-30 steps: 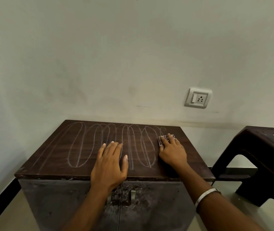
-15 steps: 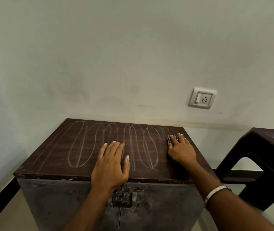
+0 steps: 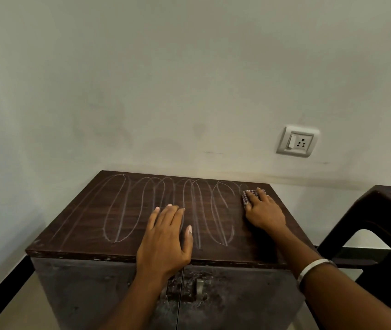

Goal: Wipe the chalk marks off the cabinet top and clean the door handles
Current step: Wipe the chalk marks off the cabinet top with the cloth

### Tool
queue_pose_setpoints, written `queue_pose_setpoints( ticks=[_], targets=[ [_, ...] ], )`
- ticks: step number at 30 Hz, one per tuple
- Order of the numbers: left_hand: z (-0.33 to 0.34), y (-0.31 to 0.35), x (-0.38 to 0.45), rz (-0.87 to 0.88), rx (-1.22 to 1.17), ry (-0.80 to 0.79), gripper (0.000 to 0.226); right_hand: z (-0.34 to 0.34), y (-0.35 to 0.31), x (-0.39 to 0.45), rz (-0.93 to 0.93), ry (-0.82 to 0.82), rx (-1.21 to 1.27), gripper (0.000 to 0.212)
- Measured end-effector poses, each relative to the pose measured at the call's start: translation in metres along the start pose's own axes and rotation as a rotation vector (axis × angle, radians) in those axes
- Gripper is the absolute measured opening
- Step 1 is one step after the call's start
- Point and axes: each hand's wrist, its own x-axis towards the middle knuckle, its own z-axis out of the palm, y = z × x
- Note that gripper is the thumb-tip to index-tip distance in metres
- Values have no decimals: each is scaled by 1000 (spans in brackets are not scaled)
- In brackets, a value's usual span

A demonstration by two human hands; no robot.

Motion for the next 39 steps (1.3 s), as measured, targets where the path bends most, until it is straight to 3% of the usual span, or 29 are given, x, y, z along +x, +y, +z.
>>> queue_pose_setpoints(
  ticks=[4, 10, 14, 22, 31, 39],
  targets=[
    [2, 0, 0, 4, 9, 1, 55, 2, -2, 6, 40, 11, -1, 54],
    [1, 0, 0, 4, 1, 2, 55, 10, -41, 15, -68, -11, 17, 54],
    [0, 0, 0, 3, -4, -2, 55, 8, -34, 19, -98, -16, 26, 53],
    [1, 1, 1, 2, -21, -1, 55, 4, 7, 33, 56, 5, -3, 54],
    [2, 0, 1, -4, -24, -5, 55, 16, -56, 39, -78, 16, 45, 53],
    [3, -2, 1, -13, -40, -19, 57, 11, -10, 56, 18, 31, 36, 54]
  ],
)
